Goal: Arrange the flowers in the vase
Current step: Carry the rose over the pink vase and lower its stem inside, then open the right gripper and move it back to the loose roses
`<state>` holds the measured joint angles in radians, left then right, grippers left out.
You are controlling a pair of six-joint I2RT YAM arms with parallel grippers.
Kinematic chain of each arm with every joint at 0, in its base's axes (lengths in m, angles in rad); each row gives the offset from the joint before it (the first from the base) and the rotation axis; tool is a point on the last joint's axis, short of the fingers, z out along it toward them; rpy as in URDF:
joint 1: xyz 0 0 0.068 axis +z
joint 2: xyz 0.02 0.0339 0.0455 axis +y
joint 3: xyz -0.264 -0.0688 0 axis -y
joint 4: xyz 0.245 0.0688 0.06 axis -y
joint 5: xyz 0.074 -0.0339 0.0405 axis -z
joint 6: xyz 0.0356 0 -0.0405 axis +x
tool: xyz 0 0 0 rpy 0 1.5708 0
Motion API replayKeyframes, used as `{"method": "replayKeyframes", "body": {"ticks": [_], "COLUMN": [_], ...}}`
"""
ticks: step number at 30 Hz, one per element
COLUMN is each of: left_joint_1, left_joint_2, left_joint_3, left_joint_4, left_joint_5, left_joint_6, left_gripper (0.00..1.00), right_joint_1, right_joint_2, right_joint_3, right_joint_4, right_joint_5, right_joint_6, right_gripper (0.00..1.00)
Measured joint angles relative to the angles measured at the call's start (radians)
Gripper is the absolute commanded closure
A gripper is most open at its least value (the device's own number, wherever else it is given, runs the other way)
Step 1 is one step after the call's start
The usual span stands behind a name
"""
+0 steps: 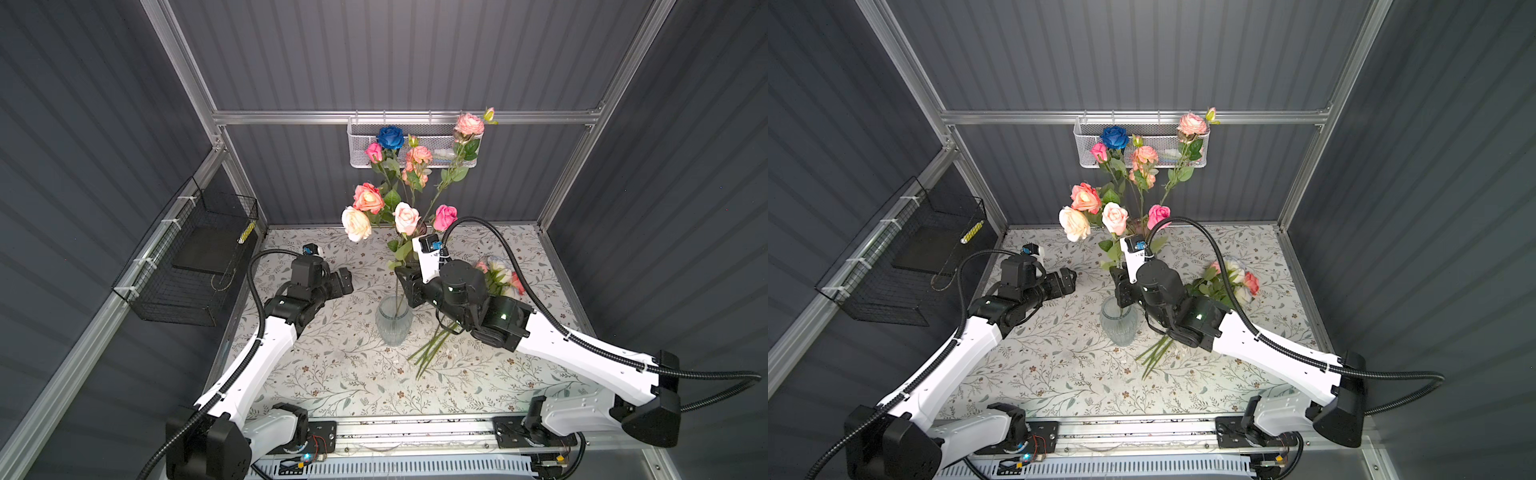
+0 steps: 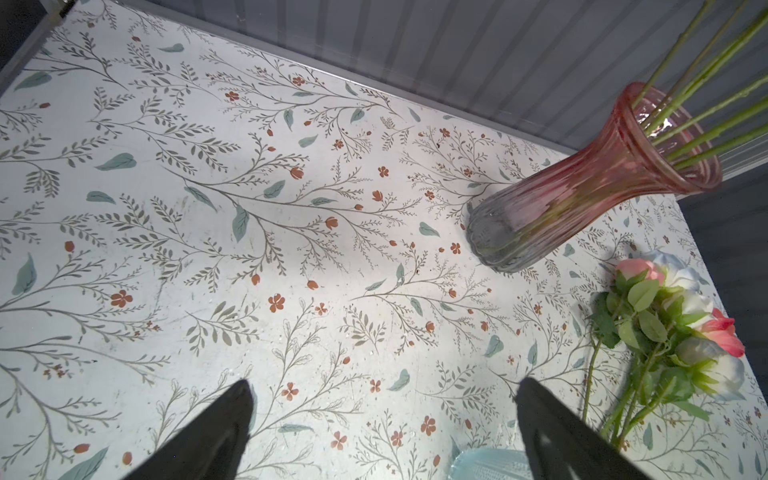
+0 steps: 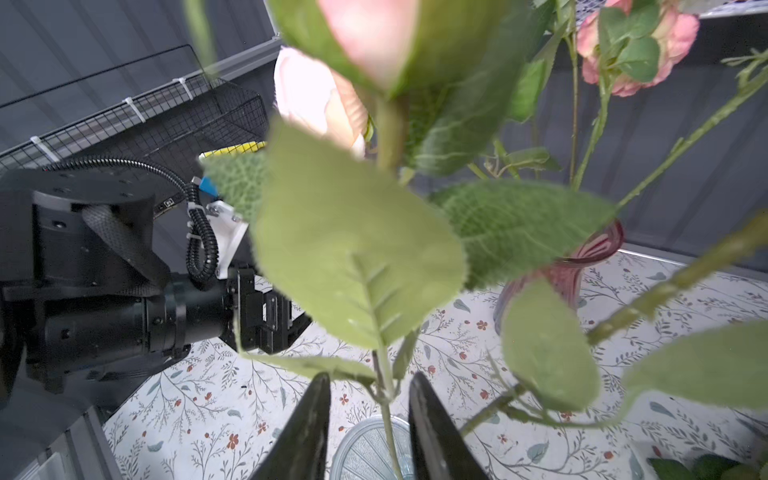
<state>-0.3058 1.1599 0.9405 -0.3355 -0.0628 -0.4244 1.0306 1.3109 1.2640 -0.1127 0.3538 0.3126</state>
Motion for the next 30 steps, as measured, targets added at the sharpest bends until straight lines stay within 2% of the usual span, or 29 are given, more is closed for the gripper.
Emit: {"method": "replayKeyframes", "body": {"ticks": [5, 10, 15, 20, 22, 26, 28, 30], "left_joint_1": [0.000, 0.000, 0.000, 0.000, 0.000, 0.000, 0.000, 0.000], "left_joint_2": [-0.002, -0.027, -0.046, -0.051, -0.051, -0.051, -0.051, -0.049], "left_joint_3": [0.000, 0.000, -0.001, -0.010, -0.010, -0.011, -0.011, -0.011], "left_joint_4": [0.000, 0.007, 0.037, 0.047, 0.049, 0.051, 0.052, 0.052], "left_joint_5": [0.007, 0.007, 0.009, 0.025, 0.039, 0.068, 0.076, 0.073], "left_joint_6": [0.001, 0.012, 0.032, 0.040, 0.047, 0.047, 0.047, 0.047], "left_gripper": [0.01, 0.01, 0.01, 0.01, 0.01, 0.01, 0.01, 0.00], "right_joint_1": [0.010, 0.018, 0.018, 0.005, -0.068, -0.395, -0.526, -0.613], "right_joint_2": [-0.026, -0.085, -0.158, -0.282, -0.348, -0.441, -0.410, -0.306], "right_joint_3": [0.006, 0.090, 0.185, 0.155, 0.093, -0.098, -0.180, -0.236], "right_joint_4": [-0.054, -0.173, -0.270, -0.333, -0.355, -0.397, -0.405, -0.396], "right_joint_5": [0.036, 0.047, 0.071, 0.121, 0.114, -0.017, -0.109, -0.209], "right_joint_6": [0.023, 0.045, 0.059, 0.078, 0.111, 0.232, 0.275, 0.314], "right_gripper": [0.54, 0.46, 0.46, 0.50, 0.54, 0.62, 0.65, 0.66]}}
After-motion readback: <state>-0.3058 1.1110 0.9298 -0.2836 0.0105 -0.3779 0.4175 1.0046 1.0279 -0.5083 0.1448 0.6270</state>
